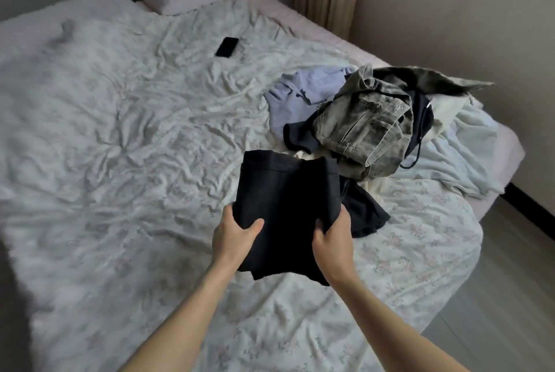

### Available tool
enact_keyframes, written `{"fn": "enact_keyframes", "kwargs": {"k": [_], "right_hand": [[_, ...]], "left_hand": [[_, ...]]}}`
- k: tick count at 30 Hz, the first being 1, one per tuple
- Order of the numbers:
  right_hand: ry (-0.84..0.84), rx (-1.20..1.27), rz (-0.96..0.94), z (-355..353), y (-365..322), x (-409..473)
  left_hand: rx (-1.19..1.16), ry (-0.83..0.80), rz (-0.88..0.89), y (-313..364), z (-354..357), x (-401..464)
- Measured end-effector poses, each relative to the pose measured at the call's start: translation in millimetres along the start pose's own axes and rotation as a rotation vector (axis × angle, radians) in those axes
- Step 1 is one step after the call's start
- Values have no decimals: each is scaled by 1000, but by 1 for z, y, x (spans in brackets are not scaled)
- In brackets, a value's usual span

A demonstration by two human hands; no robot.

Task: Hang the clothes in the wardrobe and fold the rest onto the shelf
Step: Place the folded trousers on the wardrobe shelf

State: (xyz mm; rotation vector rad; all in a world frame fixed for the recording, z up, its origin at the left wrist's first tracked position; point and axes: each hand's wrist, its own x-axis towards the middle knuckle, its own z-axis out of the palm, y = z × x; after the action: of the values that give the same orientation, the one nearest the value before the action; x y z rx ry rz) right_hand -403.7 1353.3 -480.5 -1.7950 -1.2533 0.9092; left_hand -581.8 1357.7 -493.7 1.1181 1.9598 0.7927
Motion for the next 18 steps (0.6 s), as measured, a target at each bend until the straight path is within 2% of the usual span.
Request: {"fn": "enact_keyframes", "kwargs": {"k": [5,6,8,14,18], "right_hand": [[-66,-42,-437,20,-105,-29],[-82,-85,-459,22,-108,-28],[-136,-165,-574,36,-144,-57],[-246,-115,-716,68,-215,-187],[-309,0,-736,86,-241,-289]], "left_hand": [[-116,270,29,35,-95,-31],[-109,305,37,41,-98,-33],[-107,491,74,42,-144,-62],[27,862,273,25,-252,-164],[206,955,352,-9,-321,-237]]}}
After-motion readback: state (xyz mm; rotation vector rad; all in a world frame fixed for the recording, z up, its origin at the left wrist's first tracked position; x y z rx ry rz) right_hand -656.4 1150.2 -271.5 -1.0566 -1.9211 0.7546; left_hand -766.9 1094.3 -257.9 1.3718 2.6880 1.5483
